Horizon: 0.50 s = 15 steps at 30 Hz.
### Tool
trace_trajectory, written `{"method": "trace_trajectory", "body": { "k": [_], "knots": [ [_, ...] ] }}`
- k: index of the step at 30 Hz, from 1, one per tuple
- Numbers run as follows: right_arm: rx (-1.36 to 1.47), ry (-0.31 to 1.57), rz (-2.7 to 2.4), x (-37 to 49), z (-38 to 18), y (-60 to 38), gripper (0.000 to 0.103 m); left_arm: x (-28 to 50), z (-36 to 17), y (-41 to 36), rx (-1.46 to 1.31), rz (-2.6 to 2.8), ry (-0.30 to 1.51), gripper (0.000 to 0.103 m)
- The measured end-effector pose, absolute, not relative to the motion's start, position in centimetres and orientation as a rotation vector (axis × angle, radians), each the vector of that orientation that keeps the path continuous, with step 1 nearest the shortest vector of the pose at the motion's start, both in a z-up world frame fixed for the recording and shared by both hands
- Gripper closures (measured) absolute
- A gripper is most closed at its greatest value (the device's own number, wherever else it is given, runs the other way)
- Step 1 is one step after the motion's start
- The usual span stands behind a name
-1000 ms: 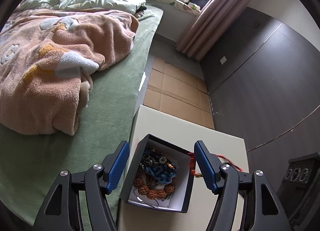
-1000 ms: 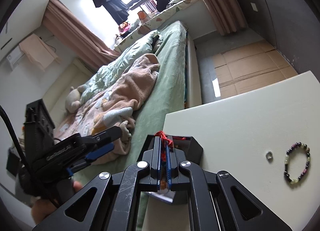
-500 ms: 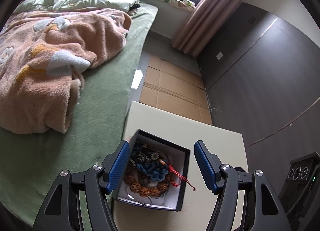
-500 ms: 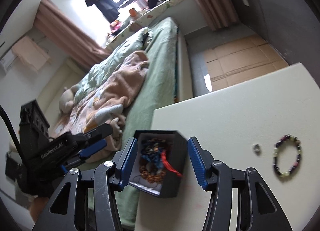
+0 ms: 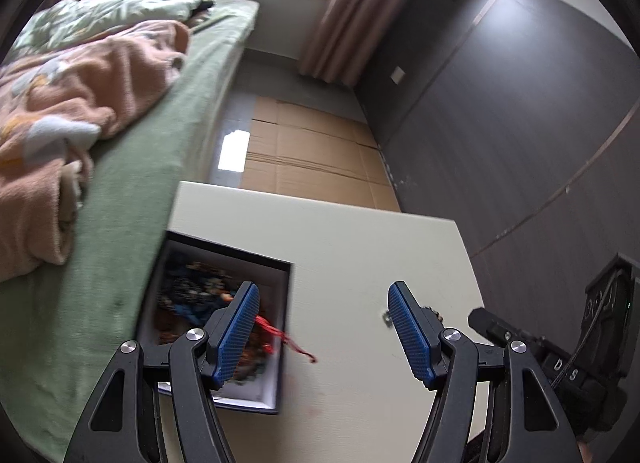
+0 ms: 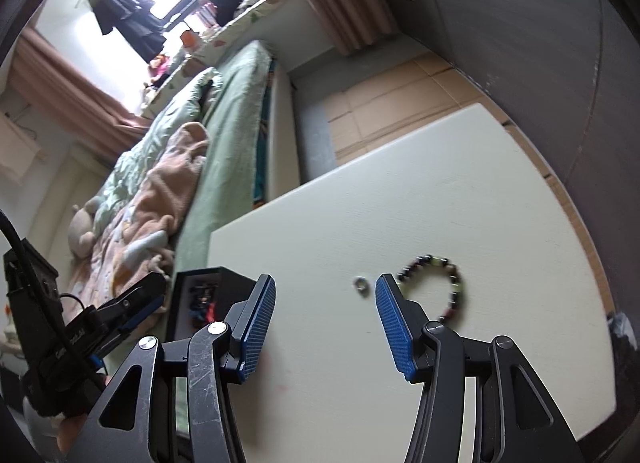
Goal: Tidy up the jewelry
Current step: 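Reach the left tool to the silver ring and grasp it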
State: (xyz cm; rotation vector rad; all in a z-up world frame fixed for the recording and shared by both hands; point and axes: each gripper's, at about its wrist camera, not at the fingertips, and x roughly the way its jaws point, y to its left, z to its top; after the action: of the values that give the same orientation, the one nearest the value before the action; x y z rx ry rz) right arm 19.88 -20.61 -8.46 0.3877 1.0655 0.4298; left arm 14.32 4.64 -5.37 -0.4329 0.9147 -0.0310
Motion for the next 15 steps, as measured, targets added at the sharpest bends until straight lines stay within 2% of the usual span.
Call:
{"method": "trace_trajectory", "body": {
  "k": [15],
  "knots": [
    [0.364, 1.092, 0.337, 21.3, -8.4, -25.7, 0.050, 17.4, -8.1, -2.9, -0.184, -0.174, 0.950, 0.037]
  ]
}}
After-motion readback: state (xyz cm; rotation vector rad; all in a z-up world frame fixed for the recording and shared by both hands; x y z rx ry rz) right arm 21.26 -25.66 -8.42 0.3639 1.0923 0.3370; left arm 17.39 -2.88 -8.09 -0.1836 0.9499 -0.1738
